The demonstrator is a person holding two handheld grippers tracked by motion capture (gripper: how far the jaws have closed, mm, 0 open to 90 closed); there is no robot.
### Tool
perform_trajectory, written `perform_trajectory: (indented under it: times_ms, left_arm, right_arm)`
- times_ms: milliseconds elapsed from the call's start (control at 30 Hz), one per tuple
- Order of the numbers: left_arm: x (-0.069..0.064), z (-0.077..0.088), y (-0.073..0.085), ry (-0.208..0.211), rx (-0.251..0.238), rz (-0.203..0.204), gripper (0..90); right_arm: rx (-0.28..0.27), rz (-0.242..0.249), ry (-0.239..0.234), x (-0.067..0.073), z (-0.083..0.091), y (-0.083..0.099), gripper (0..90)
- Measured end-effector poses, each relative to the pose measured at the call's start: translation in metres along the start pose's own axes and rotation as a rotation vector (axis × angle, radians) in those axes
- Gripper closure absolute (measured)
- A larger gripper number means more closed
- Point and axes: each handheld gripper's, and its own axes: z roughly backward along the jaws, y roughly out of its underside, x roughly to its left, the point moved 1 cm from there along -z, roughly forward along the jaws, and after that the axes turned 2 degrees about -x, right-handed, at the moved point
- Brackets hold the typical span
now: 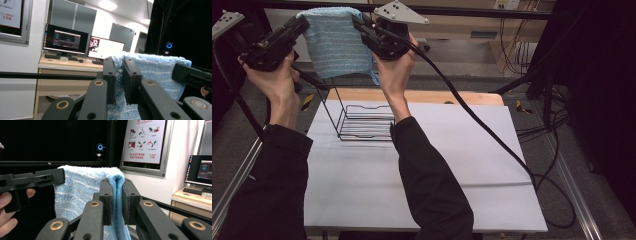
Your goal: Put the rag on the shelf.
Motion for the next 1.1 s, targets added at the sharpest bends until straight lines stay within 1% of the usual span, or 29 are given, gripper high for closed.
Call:
perform_trajectory:
  times_ms: [100,200,267,433,567,667,867,967,1100]
  left_arm:
    - [0.003,-0.005,-0.001,-0.010,0.008,-0.010,81.2]
    - [0.009,-0.008,0.001,-0.005,0.017,0.004,81.2]
    - [0.012,-0.011,0.004,-0.008,0.028,0.006,81.2]
    - [0.019,-0.017,0.012,-0.019,0.055,0.010,81.2]
    - [0.024,-0.025,0.020,-0.021,0.085,0.011,81.2]
    - [0.027,-0.029,0.027,-0.025,0.101,0.008,81.1]
    - [0.032,-0.036,0.041,-0.018,0.130,0.028,81.1]
    - [0.033,-0.037,0.046,-0.012,0.138,0.024,81.1]
    - [0.035,-0.037,0.053,-0.008,0.161,0.019,81.1]
  right_arm:
    - [0.005,-0.007,0.003,-0.002,-0.004,0.001,80.8]
    - [0.014,-0.015,0.001,-0.003,-0.008,0.003,80.8]
    - [0.022,-0.007,0.001,-0.004,-0.011,0.005,80.8]
    - [0.047,-0.011,0.009,-0.007,-0.016,0.014,80.6]
    - [0.080,-0.013,0.026,-0.011,-0.020,0.023,80.5]
    - [0.095,-0.005,0.032,-0.013,-0.020,0.030,80.5]
    - [0.118,-0.023,0.041,-0.019,-0.020,0.042,80.6]
    - [0.126,-0.027,0.042,-0.020,-0.018,0.047,80.5]
    - [0.138,-0.033,0.044,-0.022,-0.018,0.056,80.5]
